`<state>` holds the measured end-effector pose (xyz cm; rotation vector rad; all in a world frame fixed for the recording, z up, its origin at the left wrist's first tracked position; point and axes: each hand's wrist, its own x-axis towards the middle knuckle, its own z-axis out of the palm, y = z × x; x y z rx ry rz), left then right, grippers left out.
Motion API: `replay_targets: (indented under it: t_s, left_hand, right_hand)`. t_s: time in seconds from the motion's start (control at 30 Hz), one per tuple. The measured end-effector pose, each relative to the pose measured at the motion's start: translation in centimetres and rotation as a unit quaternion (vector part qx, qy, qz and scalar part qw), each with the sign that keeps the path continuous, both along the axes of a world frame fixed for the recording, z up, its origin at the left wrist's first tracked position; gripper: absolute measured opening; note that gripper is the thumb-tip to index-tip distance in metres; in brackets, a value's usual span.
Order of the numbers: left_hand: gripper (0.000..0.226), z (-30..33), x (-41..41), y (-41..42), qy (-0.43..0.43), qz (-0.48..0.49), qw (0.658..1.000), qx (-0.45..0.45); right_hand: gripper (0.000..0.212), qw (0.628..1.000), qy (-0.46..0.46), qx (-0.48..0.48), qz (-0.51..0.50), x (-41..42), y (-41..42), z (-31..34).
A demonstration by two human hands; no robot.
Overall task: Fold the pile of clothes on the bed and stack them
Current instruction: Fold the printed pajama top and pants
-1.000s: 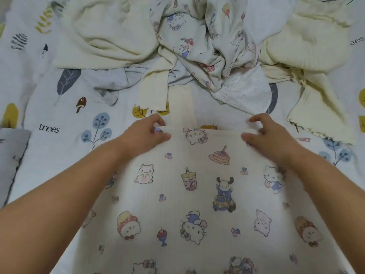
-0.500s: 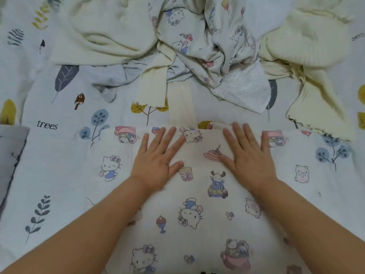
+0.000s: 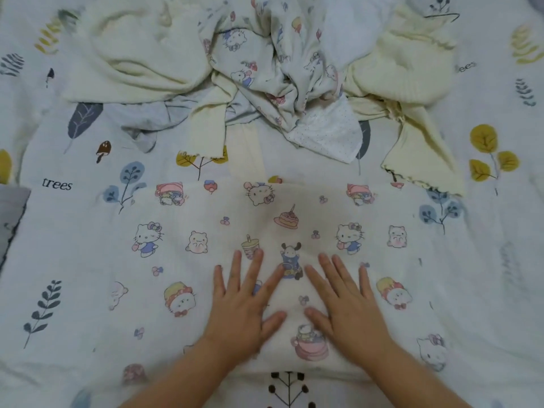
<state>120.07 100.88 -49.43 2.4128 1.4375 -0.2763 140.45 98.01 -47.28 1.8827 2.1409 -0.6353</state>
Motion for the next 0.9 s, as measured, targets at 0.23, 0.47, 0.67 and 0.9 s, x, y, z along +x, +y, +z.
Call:
replay_targets:
  t_s: [0.23,0.47,0.67,0.9]
  left_hand:
    - [0.064,2.7,2.7,-1.2,-0.011,0.057,0.998,0.008]
    - [0.063,2.7,8.1,-2.0,-0.021,-0.032,0.999,-0.025]
    - [0.068,1.7,8.3,-1.9,0.000,-0.035,0.996,-0.076]
    - [0.059,4.7,7.4,2.4,-0.297,0.281,0.850,-0.333]
  right_hand:
    - [0.053,0.908,0.069,0.127,-0.394,4.9,-4.1,2.8]
    - [0.020,0.705,0.268,-0.054,-0.655,7.9,-7.4,4.0]
    - [0.025,0.504,0.503,-0.140,-0.688,6.7,-5.6,6.3]
    - [0.028,0.674,0.483,0.029,-0.558,-1.4,-3.3,10.9]
